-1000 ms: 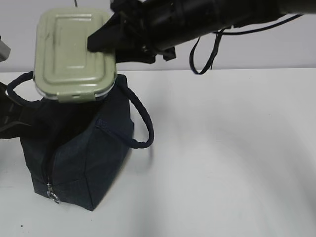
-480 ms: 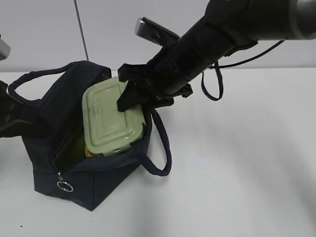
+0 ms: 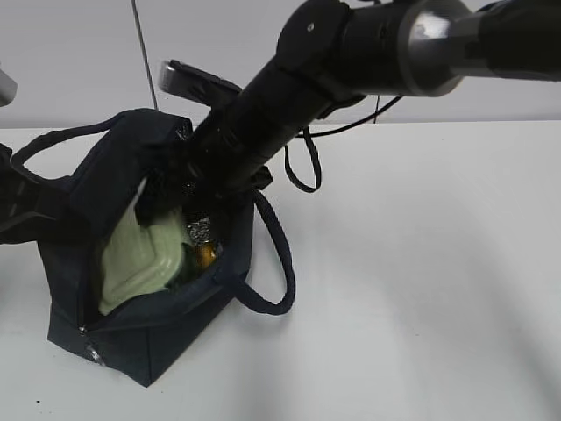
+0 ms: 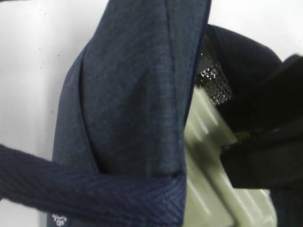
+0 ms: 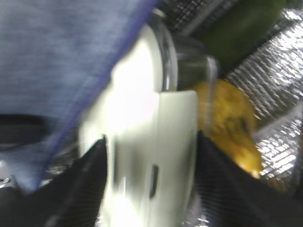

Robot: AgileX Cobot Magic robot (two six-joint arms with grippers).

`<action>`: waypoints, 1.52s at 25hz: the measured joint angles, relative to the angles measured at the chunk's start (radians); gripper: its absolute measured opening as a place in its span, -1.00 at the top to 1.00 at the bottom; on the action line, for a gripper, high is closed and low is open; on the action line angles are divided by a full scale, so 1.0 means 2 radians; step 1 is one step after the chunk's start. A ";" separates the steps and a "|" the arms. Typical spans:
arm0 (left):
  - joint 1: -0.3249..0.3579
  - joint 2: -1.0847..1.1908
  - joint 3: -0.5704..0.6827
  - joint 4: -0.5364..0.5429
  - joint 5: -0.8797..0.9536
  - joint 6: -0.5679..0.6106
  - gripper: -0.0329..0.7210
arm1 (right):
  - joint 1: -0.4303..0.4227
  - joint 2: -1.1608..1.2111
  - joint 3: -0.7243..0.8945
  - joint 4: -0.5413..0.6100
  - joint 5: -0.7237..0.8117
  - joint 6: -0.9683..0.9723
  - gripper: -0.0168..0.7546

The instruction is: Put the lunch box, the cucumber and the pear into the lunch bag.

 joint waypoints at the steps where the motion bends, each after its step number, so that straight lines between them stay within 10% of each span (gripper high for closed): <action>1: 0.000 0.000 0.000 0.000 0.001 0.000 0.96 | 0.000 -0.001 -0.011 -0.001 0.004 0.000 -0.43; 12: 0.000 0.000 0.000 0.000 0.001 0.000 0.96 | -0.009 -0.074 -0.059 -0.168 0.088 0.079 -0.50; 21: 0.000 0.000 0.000 0.000 0.001 0.000 0.96 | -0.004 -0.021 -0.059 -0.182 0.111 0.128 -0.38; 23: 0.000 0.000 0.000 0.000 0.001 0.000 0.96 | 0.000 0.001 -0.059 -0.174 0.105 0.130 -0.20; 27: 0.000 0.000 -0.002 0.001 0.008 0.000 0.96 | 0.007 0.009 -0.059 -0.173 0.098 0.122 0.79; 38: -0.073 0.038 -0.113 0.014 0.041 -0.040 0.96 | -0.029 -0.144 0.061 -0.239 0.019 0.164 0.94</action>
